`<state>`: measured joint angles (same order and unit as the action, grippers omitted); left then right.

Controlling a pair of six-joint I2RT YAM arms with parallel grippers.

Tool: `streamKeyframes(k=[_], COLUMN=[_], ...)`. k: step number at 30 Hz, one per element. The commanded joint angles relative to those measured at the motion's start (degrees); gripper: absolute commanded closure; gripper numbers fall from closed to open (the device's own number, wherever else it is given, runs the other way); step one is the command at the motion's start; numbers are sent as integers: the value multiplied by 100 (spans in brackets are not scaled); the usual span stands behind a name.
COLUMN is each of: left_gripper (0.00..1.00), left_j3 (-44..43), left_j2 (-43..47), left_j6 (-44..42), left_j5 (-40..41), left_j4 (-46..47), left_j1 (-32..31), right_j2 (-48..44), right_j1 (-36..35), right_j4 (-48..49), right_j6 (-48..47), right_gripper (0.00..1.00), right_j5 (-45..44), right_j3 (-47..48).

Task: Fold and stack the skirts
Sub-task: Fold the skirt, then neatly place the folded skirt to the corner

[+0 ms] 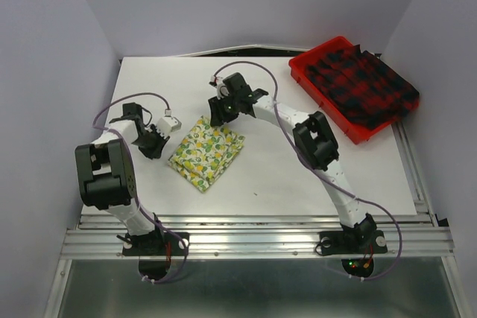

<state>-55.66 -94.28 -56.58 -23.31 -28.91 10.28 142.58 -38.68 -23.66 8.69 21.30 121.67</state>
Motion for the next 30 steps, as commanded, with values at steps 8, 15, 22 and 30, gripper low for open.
streamKeyframes(k=[8,15,22,30], left_gripper=[84,84,74,58], left_j3=[1003,996,206,-674], left_j2=[841,1095,413,400], left_j6=[-688,5,2210,3713], left_j5=[195,-385,-209,1051], left_j4=[394,411,1685,1827], left_j1=[-1676,-3370,-5219,-5889], right_j2=[-2838,-3911,-4397,-4739], right_j1=[1089,1968,2751,3270], right_j4=[151,-314,-376,-894], right_j6=[730,705,573,669], right_gripper=[33,32,24,22], right_j5=[603,463,498,419], right_j3=[-2153,-3437,-3782,-3974])
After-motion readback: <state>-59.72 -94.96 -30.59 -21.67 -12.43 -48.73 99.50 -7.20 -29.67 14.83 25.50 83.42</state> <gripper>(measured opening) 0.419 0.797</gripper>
